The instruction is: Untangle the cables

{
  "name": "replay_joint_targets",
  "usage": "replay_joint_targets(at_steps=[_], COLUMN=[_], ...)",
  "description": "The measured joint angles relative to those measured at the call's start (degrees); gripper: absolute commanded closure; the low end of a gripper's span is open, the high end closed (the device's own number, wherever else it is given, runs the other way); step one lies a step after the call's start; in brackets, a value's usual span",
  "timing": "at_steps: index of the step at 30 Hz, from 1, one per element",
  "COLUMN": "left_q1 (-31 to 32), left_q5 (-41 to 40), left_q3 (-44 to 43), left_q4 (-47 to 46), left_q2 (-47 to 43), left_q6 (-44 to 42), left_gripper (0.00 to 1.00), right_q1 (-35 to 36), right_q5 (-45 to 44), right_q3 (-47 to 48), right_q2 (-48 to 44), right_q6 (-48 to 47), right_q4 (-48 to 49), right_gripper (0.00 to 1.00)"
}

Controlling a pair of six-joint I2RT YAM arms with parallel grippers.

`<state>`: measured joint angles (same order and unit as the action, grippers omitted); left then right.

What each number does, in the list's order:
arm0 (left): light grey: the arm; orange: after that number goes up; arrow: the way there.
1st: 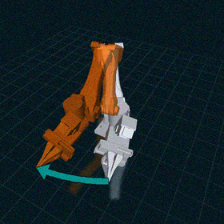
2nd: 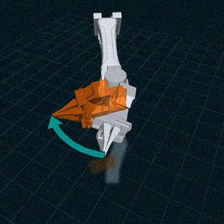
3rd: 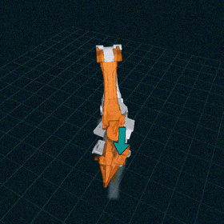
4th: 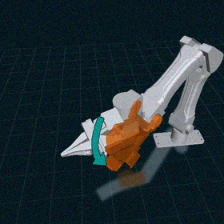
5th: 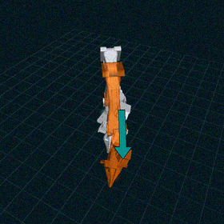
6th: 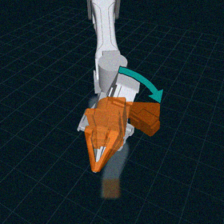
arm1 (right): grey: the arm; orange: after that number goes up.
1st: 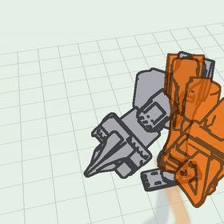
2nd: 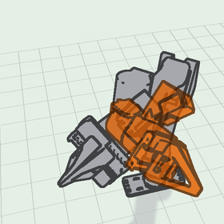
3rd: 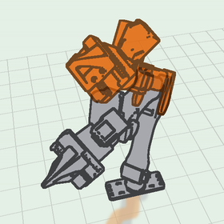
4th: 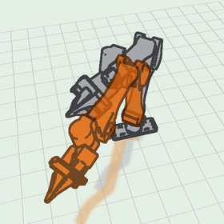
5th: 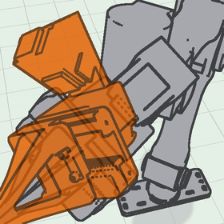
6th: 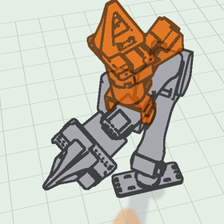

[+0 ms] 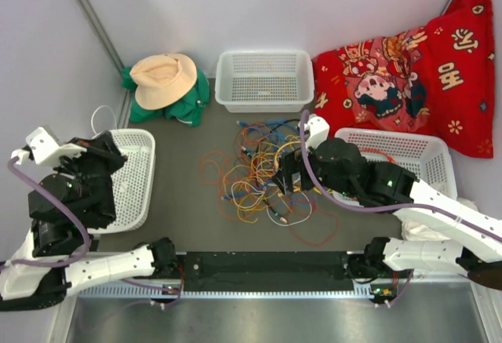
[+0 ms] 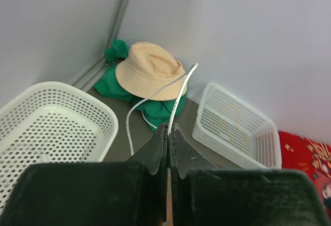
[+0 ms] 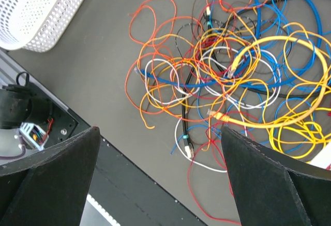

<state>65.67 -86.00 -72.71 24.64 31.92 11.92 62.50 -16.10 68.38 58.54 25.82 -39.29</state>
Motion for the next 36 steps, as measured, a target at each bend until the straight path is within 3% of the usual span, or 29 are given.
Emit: replay_joint_targets(at_steps=[5, 10, 12, 15, 20, 22, 28, 32, 36], left_q1=[8.61, 12.24, 12.79, 13.16, 11.61, 6.56, -27.82, -41.97, -54.01], left_q5=[-0.17, 0.07, 0.28, 2.67, 10.8, 15.98, 42.01, 52.85, 57.02], left_q3=[-3.63, -16.46, -16.17, -8.13, -9.94, -12.59, -16.04, -14.84, -12.28], left_q4=[3.3, 14.45, 9.97, -8.92, -12.22, -10.34, 2.05, 6.23, 9.81], left_q2=[3.96, 14.64, 16.2, 15.45, 21.77, 24.87, 32.52, 35.95, 36.89], left_q6=[2.23, 9.31, 4.83, -9.84, -18.29, -18.21, -7.63, -0.57, 5.22], left_gripper=[1.0, 1.0, 1.0, 1.0, 1.0, 1.0, 1.0, 1.0, 1.0], right_q1=[0.0, 0.0, 0.0, 0.0, 0.0, 0.0, 0.0, 0.0, 0.0], right_q5=[0.55, 0.76, 0.76, 0.74, 0.59, 0.28, -0.68, -1.99, -3.41], right_q3=[-0.94, -0.94, -0.94, -0.92, -0.87, -0.85, -0.83, -0.81, -0.81], right_q2=[0.24, 1.27, 1.95, 3.32, 4.7, 4.63, 4.63, 4.63, 4.52], right_q6=[0.31, 0.37, 0.35, 0.33, 0.33, 0.31, 0.2, -0.22, -0.74], right_q4=[0.48, 0.92, 1.11, 1.4, 1.42, 1.42, 0.94, -0.13, -0.9], right_gripper=[0.01, 0.01, 0.01, 0.01, 0.01, 0.01, 0.01, 0.01, 0.01])
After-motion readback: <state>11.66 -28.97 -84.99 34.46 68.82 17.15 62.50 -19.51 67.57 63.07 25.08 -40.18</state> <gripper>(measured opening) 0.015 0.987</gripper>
